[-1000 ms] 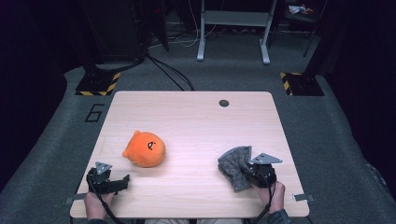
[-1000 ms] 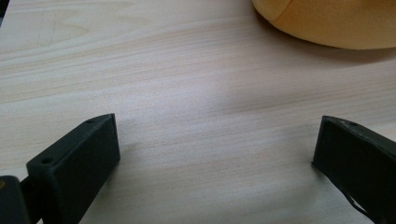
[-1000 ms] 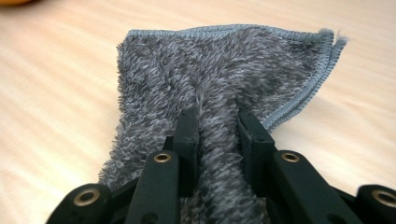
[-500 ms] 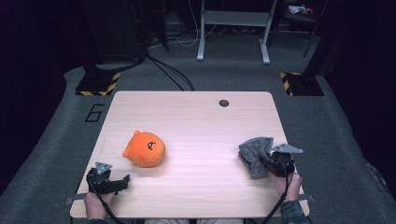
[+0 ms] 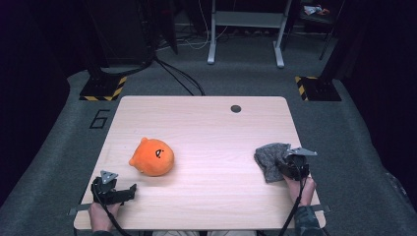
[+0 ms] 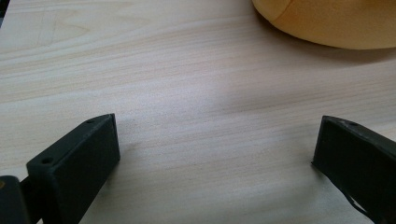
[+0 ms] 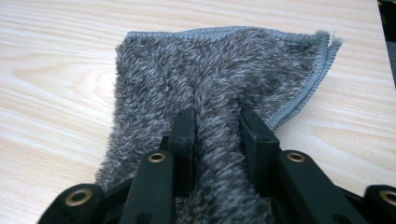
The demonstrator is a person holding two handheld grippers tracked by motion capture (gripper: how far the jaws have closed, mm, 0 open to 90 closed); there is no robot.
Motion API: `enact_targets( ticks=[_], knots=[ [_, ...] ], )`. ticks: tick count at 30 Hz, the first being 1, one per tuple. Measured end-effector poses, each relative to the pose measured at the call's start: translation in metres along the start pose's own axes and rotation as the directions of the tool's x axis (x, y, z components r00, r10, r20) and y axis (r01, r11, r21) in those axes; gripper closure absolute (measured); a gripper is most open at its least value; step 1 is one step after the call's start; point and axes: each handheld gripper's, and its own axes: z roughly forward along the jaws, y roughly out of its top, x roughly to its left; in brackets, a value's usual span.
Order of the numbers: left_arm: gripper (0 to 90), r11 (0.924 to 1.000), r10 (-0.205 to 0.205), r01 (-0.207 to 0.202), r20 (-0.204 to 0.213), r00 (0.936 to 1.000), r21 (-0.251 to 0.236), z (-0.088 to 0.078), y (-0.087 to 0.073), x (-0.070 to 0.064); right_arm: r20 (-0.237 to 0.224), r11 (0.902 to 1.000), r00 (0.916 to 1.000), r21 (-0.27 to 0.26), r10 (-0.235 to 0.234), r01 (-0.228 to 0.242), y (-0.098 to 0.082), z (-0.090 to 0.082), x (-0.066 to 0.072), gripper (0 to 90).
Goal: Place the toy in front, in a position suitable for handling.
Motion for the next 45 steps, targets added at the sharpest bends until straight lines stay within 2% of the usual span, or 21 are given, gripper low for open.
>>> enact_targets(
  ticks=[3, 4, 6, 7, 8, 9, 13, 19, 20, 22, 23, 24, 29, 32, 34, 35, 40, 41, 42, 45],
  knots=[
    [0.0, 1.0000, 0.000, 0.000, 0.000, 1.0000, 0.000, 0.000, 0.000, 0.000, 0.015, 0.9999, 0.9999, 0.015, 0.005, -0.005, -0.002, 0.006, -0.001, 63.7],
    [0.0, 1.0000, 0.000, 0.000, 0.000, 1.0000, 0.000, 0.000, 0.000, 0.000, 0.025, 0.9996, 0.9997, 0.025, 0.008, -0.009, -0.004, 0.010, -0.002, 56.0],
    [0.0, 1.0000, -0.006, 0.006, -0.001, 1.0000, -0.004, 0.000, 0.000, 0.000, 0.028, 0.9995, 0.9993, 0.024, 0.022, -0.023, -0.005, 0.011, -0.004, 48.1],
    [0.0, 1.0000, -0.006, 0.006, -0.001, 1.0000, -0.004, 0.000, 0.000, 0.000, 0.028, 0.9995, 0.9993, 0.024, 0.022, -0.023, -0.005, 0.011, -0.004, 48.1],
    [0.0, 1.0000, -0.001, 0.001, -0.001, 1.0000, 0.000, 0.000, 0.000, 0.000, 0.028, 0.9990, 0.9987, 0.013, 0.043, -0.043, -0.006, 0.011, -0.006, 35.8],
    [0.0, 1.0000, -0.004, 0.004, -0.001, 1.0000, -0.002, 0.000, 0.000, 0.000, 0.034, 0.9990, 0.9985, 0.011, 0.043, -0.043, -0.007, 0.010, -0.007, 30.2],
    [0.0, 1.0000, -0.003, 0.003, -0.002, 1.0000, -0.002, 0.000, 0.000, 0.000, 0.025, 0.9988, 0.9985, -0.007, 0.049, -0.048, -0.007, -0.001, -0.009, 16.4],
    [0.0, 1.0000, -0.004, 0.004, -0.002, 1.0000, 0.003, 0.000, 0.000, 0.000, 0.000, 0.9987, 0.9988, -0.017, 0.049, -0.049, -0.013, -0.021, -0.011, 11.6],
    [0.0, 1.0000, -0.003, 0.003, -0.002, 1.0000, 0.001, 0.000, 0.000, 0.000, -0.009, 0.9986, 0.9986, -0.008, 0.053, -0.053, -0.021, -0.028, -0.011, 7.6],
    [0.0, 1.0000, -0.004, 0.004, -0.002, 1.0000, 0.003, 0.000, 0.000, 0.000, -0.010, 0.9985, 0.9985, -0.003, 0.054, -0.054, -0.024, -0.030, -0.011, 6.6],
    [0.0, 1.0000, -0.004, 0.004, -0.002, 1.0000, 0.003, 0.000, 0.000, 0.000, -0.007, 0.9993, 0.9992, -0.002, 0.038, -0.038, -0.028, -0.033, -0.011, 5.4],
    [0.0, 1.0000, -0.002, 0.002, -0.003, 1.0000, 0.000, 0.000, 0.000, 0.000, -0.012, 0.9989, 0.9988, 0.006, 0.047, -0.047, -0.037, -0.037, -0.011, 3.4],
    [0.0, 1.0000, -0.003, 0.003, -0.002, 1.0000, 0.000, 0.000, 0.000, 0.000, -0.008, 0.9991, 0.9993, 0.024, 0.037, -0.036, -0.058, -0.041, -0.009, 1.7],
    [0.0, 1.0000, -0.002, 0.002, -0.001, 1.0000, 0.000, 0.000, 0.000, 0.000, -0.020, 0.9982, 0.9986, 0.036, 0.049, -0.048, -0.068, -0.041, -0.009, 1.1],
    [0.0, 1.0000, -0.003, 0.003, 0.001, 1.0000, 0.003, 0.000, 0.000, 0.000, -0.016, 0.9988, 0.9994, 0.038, 0.032, -0.031, -0.072, -0.040, -0.008, 0.8],
    [0.0, 1.0000, -0.001, 0.001, 0.001, 1.0000, 0.005, -0.001, 0.000, 0.000, -0.015, 0.9991, 0.9998, 0.039, 0.016, -0.015, -0.073, -0.040, -0.008, 0.9],
    [0.0, 1.0000, -0.002, 0.002, 0.011, 0.9999, 0.005, -0.001, 0.000, 0.001, 0.002, 0.9992, 1.0000, 0.040, -0.009, 0.009, -0.073, -0.038, -0.006, 1.5],
    [0.0, 1.0000, 0.000, 0.000, 0.014, 0.9999, 0.004, -0.001, 0.000, 0.001, 0.027, 0.9989, 0.9994, 0.043, -0.022, 0.021, -0.073, -0.036, -0.001, 1.6],
    [0.0, 1.0000, 0.001, -0.001, 0.016, 0.9999, -0.002, -0.001, -0.001, 0.001, 0.027, 0.9988, 0.9992, 0.039, -0.031, 0.030, -0.073, -0.036, -0.001, 1.5],
    [0.0, 1.0000, -0.001, 0.001, 0.028, 0.9996, -0.004, -0.001, 0.000, 0.000, 0.025, 0.9990, 0.9994, 0.036, -0.025, 0.024, -0.073, -0.035, -0.001, 1.2]
  ],
)
